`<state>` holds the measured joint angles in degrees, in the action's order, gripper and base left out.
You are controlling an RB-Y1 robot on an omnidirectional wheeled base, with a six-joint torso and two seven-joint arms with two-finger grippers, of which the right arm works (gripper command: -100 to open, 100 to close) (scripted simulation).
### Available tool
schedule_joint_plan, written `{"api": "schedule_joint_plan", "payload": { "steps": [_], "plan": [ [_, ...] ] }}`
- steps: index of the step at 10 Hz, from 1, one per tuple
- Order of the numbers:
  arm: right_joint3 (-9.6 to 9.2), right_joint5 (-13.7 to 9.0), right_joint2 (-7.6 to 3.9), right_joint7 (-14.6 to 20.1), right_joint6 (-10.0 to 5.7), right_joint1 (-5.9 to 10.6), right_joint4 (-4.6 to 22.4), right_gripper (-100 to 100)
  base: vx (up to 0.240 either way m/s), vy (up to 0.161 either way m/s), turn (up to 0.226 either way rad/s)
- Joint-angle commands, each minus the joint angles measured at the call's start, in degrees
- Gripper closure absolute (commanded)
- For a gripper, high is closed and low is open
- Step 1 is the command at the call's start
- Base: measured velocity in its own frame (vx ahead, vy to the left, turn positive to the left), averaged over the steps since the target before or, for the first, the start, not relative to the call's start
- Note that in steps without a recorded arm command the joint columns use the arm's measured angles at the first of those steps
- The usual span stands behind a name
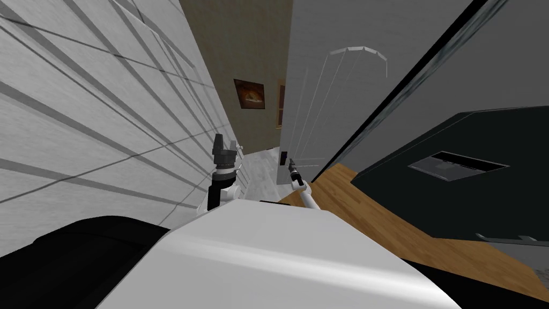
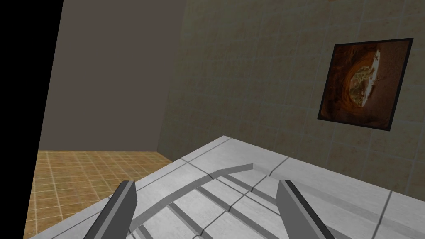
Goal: Push the door open
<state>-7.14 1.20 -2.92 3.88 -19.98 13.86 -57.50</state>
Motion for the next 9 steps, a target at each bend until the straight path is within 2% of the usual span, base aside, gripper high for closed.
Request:
{"api": "schedule_joint_plan", "payload": {
  "steps": [1,2,3,4,9],
  "plan": [
    [0.03,-0.20,1.08,0.14,0.39,-0.06,-0.31,-100,-0.268,0.013,-0.048],
    [0.04,-0.29,1.76,0.21,0.55,-0.09,-0.46,-100,-0.242,0.048,-0.043],
    [0.01,-0.20,1.39,0.11,0.58,-0.22,-0.62,-100,-0.100,0.026,-0.011],
    [0.25,-0.22,0.63,0.01,0.31,-0.20,-0.39,-100,0.085,0.032,0.033],
    [0.85,-0.27,0.30,-0.24,-0.35,-0.02,0.15,-100,0.203,0.042,0.018]
  ]
}}
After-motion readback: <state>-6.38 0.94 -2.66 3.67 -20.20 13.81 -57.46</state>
